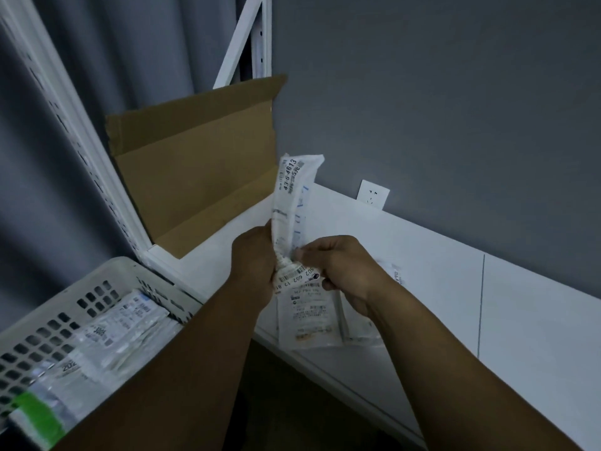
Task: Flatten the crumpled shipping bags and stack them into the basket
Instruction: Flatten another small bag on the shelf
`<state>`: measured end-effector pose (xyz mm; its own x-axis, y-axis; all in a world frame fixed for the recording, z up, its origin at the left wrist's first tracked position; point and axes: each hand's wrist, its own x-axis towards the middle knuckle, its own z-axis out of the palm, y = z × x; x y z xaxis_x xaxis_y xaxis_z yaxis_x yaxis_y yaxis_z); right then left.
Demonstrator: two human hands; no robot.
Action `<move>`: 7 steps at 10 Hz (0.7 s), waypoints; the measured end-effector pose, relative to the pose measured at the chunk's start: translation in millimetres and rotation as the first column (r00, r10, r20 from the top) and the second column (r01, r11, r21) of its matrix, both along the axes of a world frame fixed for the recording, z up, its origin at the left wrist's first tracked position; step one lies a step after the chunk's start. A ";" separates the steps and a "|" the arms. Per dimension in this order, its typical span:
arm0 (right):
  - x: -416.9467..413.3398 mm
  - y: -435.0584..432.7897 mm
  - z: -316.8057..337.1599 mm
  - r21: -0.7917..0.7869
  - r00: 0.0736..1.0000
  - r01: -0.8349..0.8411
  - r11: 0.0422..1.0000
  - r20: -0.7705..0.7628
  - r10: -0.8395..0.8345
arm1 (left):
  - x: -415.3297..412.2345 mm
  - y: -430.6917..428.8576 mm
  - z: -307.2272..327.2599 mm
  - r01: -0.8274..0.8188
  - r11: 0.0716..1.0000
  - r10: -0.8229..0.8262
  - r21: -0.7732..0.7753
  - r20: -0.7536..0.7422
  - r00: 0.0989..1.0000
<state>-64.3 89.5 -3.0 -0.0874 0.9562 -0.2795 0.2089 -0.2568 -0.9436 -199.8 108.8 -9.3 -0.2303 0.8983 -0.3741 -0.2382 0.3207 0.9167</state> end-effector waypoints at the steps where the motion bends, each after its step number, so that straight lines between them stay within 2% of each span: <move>1: 3.3 1.8 0.3 -0.053 1.000 -0.001 0.999 0.000 0.001 | 4.1 11.1 -10.1 0.021 0.999 -0.019 0.027 -0.092 0.996; 2: 11.3 6.9 1.0 -0.093 0.998 0.058 0.994 -0.026 -0.061 | 12.9 14.4 -5.1 -0.077 0.996 0.086 0.052 -0.186 0.979; 3: 15.9 9.8 0.7 -0.061 0.989 0.135 0.989 -0.052 -0.138 | 13.7 18.5 -8.4 -0.137 0.988 0.150 0.070 -0.228 0.962; 4: 17.7 10.1 -1.4 -0.005 0.935 0.302 0.953 -0.192 -0.297 | 11.7 21.7 -11.3 -0.190 0.970 0.228 0.154 -0.289 0.930; 5: 16.4 8.2 -2.2 0.035 0.916 0.346 0.938 -0.227 -0.330 | 12.6 24.1 -13.1 -0.192 0.965 0.240 0.181 -0.297 0.924; 6: 19.6 9.8 -3.0 0.056 0.956 0.276 0.960 -0.119 -0.268 | 17.0 21.3 -14.8 -0.082 0.970 0.175 0.231 -0.421 0.890; 7: 20.8 9.4 0.3 -0.015 0.975 0.195 0.981 -0.106 -0.196 | 21.1 16.3 -14.9 0.042 0.967 0.081 0.253 -0.458 0.885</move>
<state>-43.4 98.9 -2.7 0.0716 0.9565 -0.2827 0.0529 -0.2867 -0.9566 -178.7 125.1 -24.1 -0.3395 0.9405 0.0137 0.2269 0.0677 0.9716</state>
